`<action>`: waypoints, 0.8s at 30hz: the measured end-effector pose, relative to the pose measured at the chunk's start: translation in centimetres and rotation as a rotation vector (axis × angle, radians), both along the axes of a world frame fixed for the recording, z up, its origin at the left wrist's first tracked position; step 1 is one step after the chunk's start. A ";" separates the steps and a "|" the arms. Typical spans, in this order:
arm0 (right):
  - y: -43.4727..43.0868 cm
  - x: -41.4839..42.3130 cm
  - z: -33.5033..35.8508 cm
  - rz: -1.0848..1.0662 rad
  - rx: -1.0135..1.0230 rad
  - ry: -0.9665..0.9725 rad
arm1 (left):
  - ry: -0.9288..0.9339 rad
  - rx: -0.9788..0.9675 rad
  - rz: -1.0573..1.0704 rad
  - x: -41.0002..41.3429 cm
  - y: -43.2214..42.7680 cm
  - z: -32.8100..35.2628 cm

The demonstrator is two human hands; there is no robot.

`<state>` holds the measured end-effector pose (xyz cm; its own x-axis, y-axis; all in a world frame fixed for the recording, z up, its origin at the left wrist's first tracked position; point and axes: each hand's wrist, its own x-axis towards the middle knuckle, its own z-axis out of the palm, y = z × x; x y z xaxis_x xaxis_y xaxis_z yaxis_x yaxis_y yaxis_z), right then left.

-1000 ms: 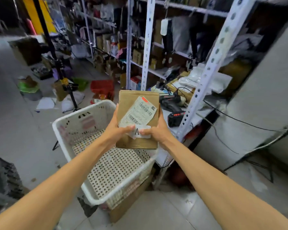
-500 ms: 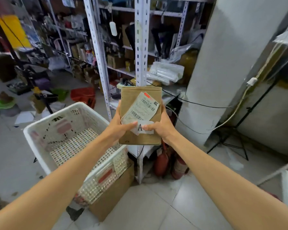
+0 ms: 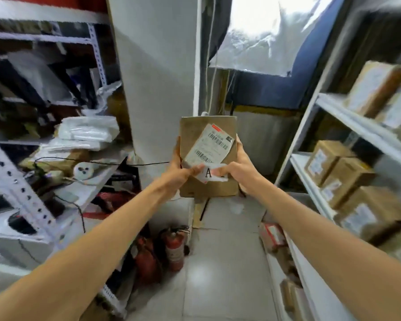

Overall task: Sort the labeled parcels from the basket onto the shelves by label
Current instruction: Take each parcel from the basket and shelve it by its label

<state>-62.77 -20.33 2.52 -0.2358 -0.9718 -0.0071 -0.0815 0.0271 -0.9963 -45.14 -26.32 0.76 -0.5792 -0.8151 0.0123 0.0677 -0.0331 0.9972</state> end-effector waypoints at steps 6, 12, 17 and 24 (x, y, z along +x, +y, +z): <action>-0.1 -8.7 3.1 -0.339 -0.028 0.096 | 0.051 -0.085 -0.335 -12.0 -5.5 2.8; -1.4 -13.8 5.5 -0.581 -0.059 0.146 | 0.105 -0.127 -0.554 -20.0 -9.5 5.6; -2.9 -17.4 7.3 -0.695 -0.045 0.167 | 0.130 -0.168 -0.676 -26.0 -12.7 7.0; -7.1 -24.7 8.5 -0.776 0.001 0.160 | 0.159 -0.202 -0.742 -34.4 -18.0 7.8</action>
<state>-87.49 -27.46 11.03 -0.8444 -0.5291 0.0837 -0.1814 0.1354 -0.9740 -79.54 -44.31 8.58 -0.9502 -0.1891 0.2477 0.2416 0.0552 0.9688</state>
